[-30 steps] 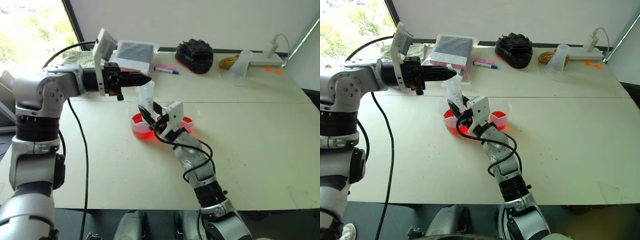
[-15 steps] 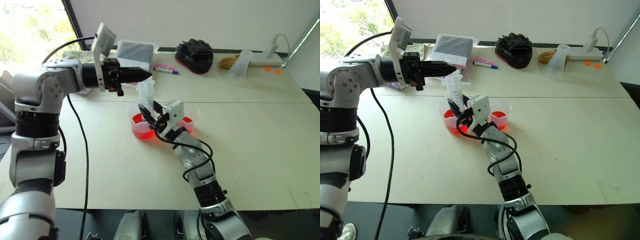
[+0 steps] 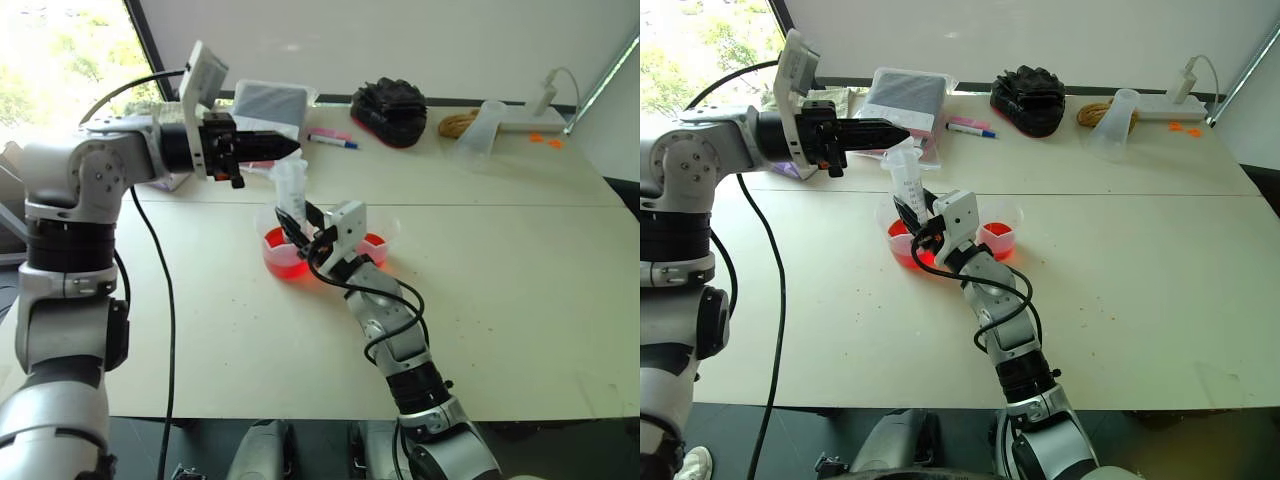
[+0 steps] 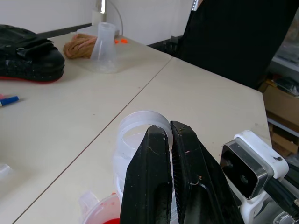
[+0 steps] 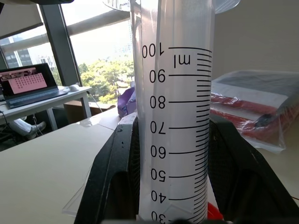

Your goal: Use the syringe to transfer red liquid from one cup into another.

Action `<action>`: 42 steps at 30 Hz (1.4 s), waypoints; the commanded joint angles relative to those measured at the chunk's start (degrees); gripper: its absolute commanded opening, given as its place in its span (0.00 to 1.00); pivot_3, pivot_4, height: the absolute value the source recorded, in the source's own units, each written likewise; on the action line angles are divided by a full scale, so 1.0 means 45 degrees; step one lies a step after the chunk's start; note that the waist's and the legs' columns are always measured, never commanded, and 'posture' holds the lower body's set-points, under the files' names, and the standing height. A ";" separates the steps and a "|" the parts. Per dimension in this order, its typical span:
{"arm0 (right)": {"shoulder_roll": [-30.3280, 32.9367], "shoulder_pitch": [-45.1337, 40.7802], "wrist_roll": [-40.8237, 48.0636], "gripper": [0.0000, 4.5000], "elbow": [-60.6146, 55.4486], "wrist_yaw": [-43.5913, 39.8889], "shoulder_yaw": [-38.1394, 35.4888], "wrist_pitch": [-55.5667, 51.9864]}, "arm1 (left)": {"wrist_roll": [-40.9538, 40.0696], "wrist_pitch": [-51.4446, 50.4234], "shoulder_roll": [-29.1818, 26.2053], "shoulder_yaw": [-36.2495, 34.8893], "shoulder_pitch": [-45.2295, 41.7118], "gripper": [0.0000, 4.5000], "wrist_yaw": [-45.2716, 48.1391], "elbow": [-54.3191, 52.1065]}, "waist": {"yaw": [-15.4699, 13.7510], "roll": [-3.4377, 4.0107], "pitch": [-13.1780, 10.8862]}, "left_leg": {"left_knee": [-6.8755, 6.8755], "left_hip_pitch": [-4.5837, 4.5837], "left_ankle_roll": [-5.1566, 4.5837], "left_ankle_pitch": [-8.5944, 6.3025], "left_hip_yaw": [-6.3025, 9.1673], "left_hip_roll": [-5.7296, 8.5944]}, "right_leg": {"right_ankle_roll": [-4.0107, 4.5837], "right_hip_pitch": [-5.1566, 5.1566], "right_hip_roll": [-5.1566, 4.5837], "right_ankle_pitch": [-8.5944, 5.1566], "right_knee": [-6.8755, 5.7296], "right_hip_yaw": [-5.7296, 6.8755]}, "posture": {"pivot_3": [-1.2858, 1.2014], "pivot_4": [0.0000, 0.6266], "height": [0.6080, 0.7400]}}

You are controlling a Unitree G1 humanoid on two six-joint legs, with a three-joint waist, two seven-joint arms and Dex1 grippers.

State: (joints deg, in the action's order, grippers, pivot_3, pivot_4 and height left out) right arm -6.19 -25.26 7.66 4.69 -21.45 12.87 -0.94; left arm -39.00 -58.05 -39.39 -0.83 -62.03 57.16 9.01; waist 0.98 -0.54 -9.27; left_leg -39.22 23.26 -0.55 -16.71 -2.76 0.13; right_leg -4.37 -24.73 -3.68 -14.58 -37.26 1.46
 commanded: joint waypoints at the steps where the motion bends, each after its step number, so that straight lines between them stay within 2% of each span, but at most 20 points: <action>1: -0.0154 0.0236 -0.0179 0.30 -0.0083 -0.0479 0.0891 -0.0043 | 0.0252 0.0856 -0.0439 -0.1107 -0.1079 0.01 -0.0409 0.0096 | 0.0001 0.0000 0.0000 | 0.0000 0.0000 0.0000 0.0000 0.0000 0.0000 | 0.0000 0.0000 0.0000 0.0000 0.0000 0.0000 | 0.52 0.24 1.00; 42: -0.0214 0.0197 -0.0249 0.30 0.0092 -0.0538 0.0881 0.0111 | 0.0398 0.1166 -0.0419 -0.1050 -0.1613 0.01 -0.0440 0.0480 | 0.0004 0.0000 0.0000 | 0.0000 0.0000 0.0000 0.0000 -0.0001 0.0000 | 0.0000 0.0000 0.0002 0.0000 -0.0002 0.0001 | 0.52 0.24 1.00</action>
State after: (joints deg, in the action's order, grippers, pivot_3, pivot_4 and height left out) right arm -7.03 -25.39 7.66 4.79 -21.36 12.82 -0.63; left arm -38.77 -57.68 -39.89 -0.83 -63.83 57.39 11.53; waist 1.00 -0.54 -9.27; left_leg -39.22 23.26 -0.55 -16.71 -2.76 0.13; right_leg -4.37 -24.73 -3.67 -14.58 -37.26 1.46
